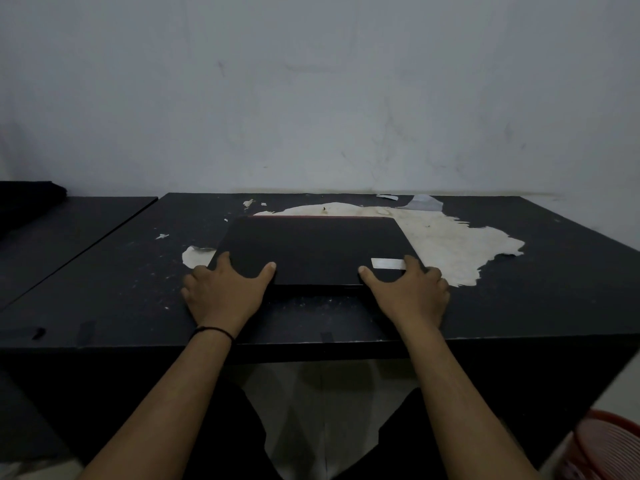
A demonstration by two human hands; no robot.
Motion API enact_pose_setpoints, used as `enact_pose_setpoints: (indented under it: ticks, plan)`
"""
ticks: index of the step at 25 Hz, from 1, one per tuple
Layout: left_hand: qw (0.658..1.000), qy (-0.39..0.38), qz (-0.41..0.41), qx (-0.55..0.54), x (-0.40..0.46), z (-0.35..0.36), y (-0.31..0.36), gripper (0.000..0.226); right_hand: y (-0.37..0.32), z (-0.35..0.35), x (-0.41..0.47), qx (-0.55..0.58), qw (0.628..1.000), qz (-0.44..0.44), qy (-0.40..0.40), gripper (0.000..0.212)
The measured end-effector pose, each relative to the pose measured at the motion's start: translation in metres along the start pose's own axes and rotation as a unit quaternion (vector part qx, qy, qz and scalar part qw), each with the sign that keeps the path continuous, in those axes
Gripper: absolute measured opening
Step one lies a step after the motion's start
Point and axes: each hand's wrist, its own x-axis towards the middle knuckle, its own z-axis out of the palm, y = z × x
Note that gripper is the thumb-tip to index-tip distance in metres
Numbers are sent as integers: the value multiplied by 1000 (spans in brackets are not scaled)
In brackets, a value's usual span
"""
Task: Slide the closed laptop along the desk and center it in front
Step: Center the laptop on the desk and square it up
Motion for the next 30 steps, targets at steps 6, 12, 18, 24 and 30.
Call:
enact_pose_setpoints:
  ticks: [6, 12, 18, 24, 30]
  plan:
    - [999, -28, 13, -35, -1, -6, -10, 98, 12, -10, 5, 162, 986, -24, -20, 69]
    - [996, 1, 17, -86, -26, -14, -22, 93, 31, -20, -5, 310, 950, -14, 27, 39]
    - [993, 30, 36, -112, -46, -19, -32, 86, 42, -32, -26, 348, 936, -4, 47, 35]
    - [993, 58, 58, -84, -59, -20, -40, 81, 50, -36, -41, 319, 946, -23, 53, 32]
    - [993, 85, 55, -64, -63, -19, -40, 74, 53, -36, -47, 293, 953, -26, 75, 31]
